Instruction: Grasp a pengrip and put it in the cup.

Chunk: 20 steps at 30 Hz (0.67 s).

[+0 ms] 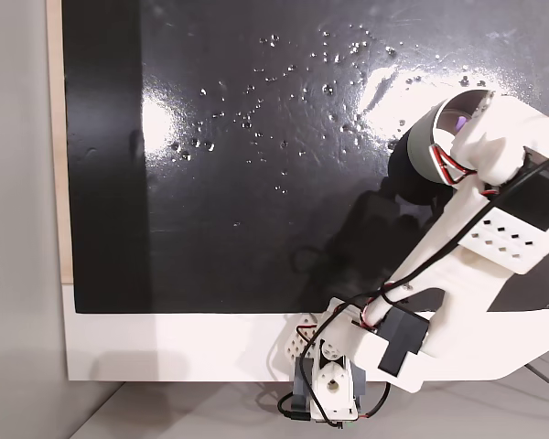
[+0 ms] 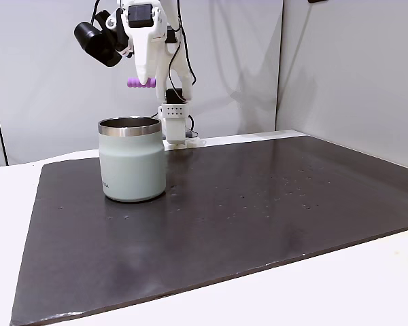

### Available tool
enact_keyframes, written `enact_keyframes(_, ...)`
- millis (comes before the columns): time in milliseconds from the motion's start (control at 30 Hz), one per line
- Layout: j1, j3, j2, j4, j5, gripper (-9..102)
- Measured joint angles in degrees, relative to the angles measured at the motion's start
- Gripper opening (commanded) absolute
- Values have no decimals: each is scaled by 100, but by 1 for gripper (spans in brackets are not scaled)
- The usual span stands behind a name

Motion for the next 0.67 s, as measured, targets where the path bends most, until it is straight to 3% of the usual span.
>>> enact_keyframes(267,105,158,-44,0,-79,2)
enact_keyframes(400,158,176,-44,0,-79,19)
enact_keyframes(667,44,176,-44,0,-18,19)
